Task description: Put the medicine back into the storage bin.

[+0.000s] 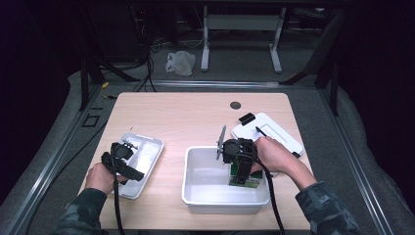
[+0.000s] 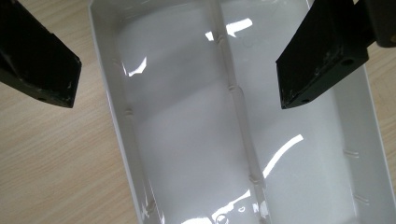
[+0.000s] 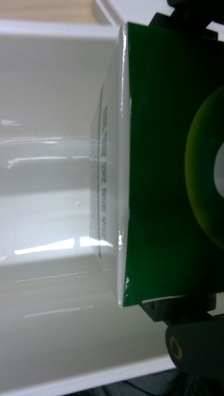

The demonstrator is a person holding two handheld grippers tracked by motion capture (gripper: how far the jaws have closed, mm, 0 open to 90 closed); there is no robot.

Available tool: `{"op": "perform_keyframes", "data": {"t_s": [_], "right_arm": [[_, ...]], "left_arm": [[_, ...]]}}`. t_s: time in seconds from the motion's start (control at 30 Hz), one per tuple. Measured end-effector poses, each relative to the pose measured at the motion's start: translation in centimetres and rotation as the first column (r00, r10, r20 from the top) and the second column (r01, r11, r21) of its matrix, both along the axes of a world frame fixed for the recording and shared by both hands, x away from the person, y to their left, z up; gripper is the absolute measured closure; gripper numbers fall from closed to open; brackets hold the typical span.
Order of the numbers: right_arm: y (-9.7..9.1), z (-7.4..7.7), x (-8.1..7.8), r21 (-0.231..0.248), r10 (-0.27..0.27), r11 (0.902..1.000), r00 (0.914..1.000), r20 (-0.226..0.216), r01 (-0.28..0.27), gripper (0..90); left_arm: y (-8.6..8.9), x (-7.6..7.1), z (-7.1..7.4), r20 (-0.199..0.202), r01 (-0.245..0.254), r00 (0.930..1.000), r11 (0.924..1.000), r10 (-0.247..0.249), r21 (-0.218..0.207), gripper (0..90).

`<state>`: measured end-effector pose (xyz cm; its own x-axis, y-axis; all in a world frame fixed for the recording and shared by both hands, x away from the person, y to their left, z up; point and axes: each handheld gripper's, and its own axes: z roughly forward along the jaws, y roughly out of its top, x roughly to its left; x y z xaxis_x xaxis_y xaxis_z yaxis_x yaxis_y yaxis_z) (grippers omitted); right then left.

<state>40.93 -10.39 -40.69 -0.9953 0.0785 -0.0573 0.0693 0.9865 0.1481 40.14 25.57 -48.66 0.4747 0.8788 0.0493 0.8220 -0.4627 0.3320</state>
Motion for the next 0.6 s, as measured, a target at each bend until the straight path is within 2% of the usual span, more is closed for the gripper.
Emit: {"op": "perform_keyframes", "data": {"t_s": [0.07, 0.1, 0.13, 0.23, 0.33, 0.57, 0.6], "right_arm": [[-0.1, -0.3, 0.1, 0.001, -0.011, 0.9999, 0.9998, -0.016, 0.011, 16.2], [-0.2, -0.5, 0.1, -0.003, 0.002, 1.0, 1.0, -0.007, -0.002, 16.2], [-0.3, -1.2, 0.3, -0.007, 0.003, 1.0, 0.9997, -0.023, -0.003, 16.2], [-0.3, -1.8, 0.3, -0.027, 0.021, 0.9994, 0.9996, -0.017, -0.021, 16.1], [-0.4, -2.8, 0.6, -0.04, 0.029, 0.9988, 0.9991, -0.032, -0.03, 16.1], [-0.6, -4.1, 0.7, -0.05, 0.05, 0.9974, 0.9984, -0.028, -0.051, 16.0], [-0.6, -4.4, 0.6, -0.049, 0.06, 0.997, 0.9981, -0.016, -0.061, 16.0]], "left_arm": [[0.0, 0.0, 0.0, 0.0, -0.002, 1.0, 1.0, 0.002, -0.002, 0.1], [0.0, 0.0, 0.0, 0.0, -0.002, 1.0, 1.0, 0.002, -0.002, 0.1], [0.0, 0.1, -0.1, -0.002, 0.0, 1.0, 1.0, 0.0, -0.001, 0.1], [-0.1, 0.1, -0.1, -0.003, 0.002, 1.0, 1.0, -0.002, -0.001, 0.1], [-0.1, 0.1, -0.1, -0.002, 0.003, 1.0, 1.0, -0.003, 0.001, 0.1], [-0.3, 0.2, -0.2, -0.005, 0.008, 1.0, 0.9999, -0.008, 0.008, 0.1], [-0.3, 0.3, -0.3, -0.009, 0.011, 0.9999, 0.9999, -0.01, 0.011, 0.1]]}}
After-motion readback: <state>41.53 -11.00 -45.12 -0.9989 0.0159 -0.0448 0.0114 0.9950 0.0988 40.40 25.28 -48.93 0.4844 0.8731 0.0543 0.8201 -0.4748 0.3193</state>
